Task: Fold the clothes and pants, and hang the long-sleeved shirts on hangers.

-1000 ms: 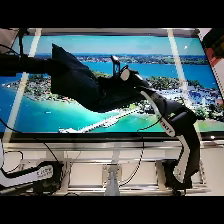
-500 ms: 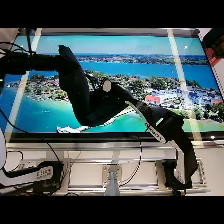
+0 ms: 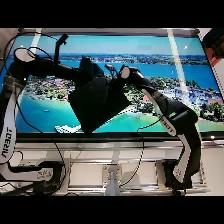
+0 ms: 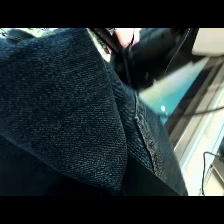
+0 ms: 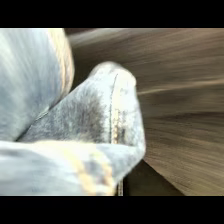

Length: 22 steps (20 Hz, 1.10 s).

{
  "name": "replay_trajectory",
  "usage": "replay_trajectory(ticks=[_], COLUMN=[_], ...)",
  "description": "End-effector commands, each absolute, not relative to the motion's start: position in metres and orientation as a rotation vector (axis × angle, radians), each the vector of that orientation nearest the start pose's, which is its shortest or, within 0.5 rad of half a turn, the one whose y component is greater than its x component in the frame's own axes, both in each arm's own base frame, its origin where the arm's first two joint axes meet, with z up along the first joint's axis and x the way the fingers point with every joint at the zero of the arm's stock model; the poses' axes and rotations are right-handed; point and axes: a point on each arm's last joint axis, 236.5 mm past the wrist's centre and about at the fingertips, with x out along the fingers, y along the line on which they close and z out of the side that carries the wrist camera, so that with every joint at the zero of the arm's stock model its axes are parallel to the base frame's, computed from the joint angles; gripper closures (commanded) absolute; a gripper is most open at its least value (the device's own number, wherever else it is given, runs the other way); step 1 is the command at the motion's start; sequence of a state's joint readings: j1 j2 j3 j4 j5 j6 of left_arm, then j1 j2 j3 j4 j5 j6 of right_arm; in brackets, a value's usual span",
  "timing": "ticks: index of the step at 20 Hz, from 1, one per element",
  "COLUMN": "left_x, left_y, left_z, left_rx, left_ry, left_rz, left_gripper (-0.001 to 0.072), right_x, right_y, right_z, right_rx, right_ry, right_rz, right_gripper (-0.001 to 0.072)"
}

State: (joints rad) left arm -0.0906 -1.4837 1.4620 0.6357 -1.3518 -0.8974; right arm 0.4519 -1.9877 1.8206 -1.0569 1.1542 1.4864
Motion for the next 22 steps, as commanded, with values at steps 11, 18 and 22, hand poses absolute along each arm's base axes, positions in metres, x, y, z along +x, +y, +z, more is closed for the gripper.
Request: replay_trajectory(ticks=[11, 18, 22], left_x=[0.383, 0.365, 0.36], left_y=[-0.211, -0.093, -0.092], left_z=[0.169, 0.235, 0.243], left_rx=[-0.201, -0.117, -0.129], left_ry=[0.884, 0.744, 0.731], left_rz=[-1.042, -0.71, -0.694], left_gripper=[0.0655, 0.0655, 0.0656], right_x=[0.492, 0.495, 0.466], right_y=[0.163, 0.245, 0.342], right_z=[0.016, 0.044, 0.046], right_rx=[0.067, 0.316, 0.278], right_ry=[1.269, 1.181, 1.126], right_rz=[0.396, 0.528, 0.675], right_gripper=[0.069, 0.069, 0.0691])
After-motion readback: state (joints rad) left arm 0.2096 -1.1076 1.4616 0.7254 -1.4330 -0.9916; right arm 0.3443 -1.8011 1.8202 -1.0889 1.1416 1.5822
